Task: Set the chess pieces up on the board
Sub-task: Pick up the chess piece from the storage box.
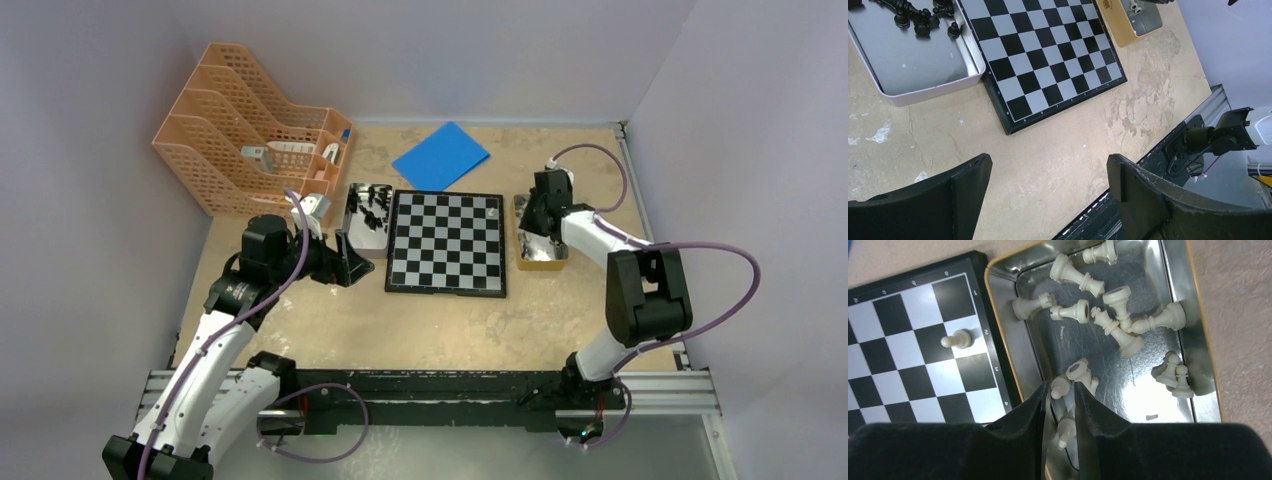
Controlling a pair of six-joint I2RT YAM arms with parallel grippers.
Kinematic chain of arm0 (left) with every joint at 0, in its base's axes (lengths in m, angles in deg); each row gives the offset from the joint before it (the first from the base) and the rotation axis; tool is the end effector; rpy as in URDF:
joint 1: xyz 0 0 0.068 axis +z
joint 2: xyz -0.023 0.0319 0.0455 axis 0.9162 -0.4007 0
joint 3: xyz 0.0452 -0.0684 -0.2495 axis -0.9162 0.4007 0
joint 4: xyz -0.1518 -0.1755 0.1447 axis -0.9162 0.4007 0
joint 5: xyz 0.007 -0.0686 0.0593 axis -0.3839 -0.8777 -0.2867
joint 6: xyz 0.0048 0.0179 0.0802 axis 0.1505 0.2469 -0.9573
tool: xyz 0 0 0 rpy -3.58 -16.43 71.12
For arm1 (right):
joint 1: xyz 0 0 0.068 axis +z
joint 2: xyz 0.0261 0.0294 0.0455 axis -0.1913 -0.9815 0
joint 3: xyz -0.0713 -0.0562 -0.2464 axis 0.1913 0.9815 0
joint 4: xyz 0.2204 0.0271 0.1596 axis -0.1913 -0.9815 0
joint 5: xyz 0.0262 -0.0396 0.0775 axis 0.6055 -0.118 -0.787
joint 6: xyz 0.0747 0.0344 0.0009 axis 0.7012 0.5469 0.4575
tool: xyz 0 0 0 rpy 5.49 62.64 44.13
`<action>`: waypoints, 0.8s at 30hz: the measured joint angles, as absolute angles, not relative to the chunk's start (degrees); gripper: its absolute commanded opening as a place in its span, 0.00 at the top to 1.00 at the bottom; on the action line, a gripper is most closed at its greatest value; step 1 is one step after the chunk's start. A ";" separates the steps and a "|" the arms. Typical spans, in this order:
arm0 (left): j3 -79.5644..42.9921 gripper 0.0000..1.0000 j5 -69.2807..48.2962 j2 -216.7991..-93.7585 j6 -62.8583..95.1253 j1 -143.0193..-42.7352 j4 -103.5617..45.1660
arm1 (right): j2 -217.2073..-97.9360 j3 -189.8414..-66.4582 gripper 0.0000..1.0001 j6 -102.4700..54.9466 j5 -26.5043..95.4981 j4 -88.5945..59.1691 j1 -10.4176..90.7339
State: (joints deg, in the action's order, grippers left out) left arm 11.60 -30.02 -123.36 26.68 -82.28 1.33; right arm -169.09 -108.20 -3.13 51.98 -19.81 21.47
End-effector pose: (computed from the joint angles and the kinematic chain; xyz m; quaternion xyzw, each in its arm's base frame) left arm 0.1971 -0.0910 0.2745 0.0750 0.8444 -0.3553 0.3938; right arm 0.3760 0.0568 0.1620 0.1690 0.8972 0.0557 0.4042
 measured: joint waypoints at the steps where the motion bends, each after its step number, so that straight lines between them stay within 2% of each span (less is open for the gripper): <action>1: 11.60 0.14 -30.02 -123.36 26.68 -82.28 1.33 | -169.28 -107.89 0.73 -3.11 51.53 -19.70 21.47; 24: 11.60 0.14 -30.02 -123.36 26.68 -82.28 1.33 | -172.56 -107.23 0.76 -3.00 50.83 -17.71 21.47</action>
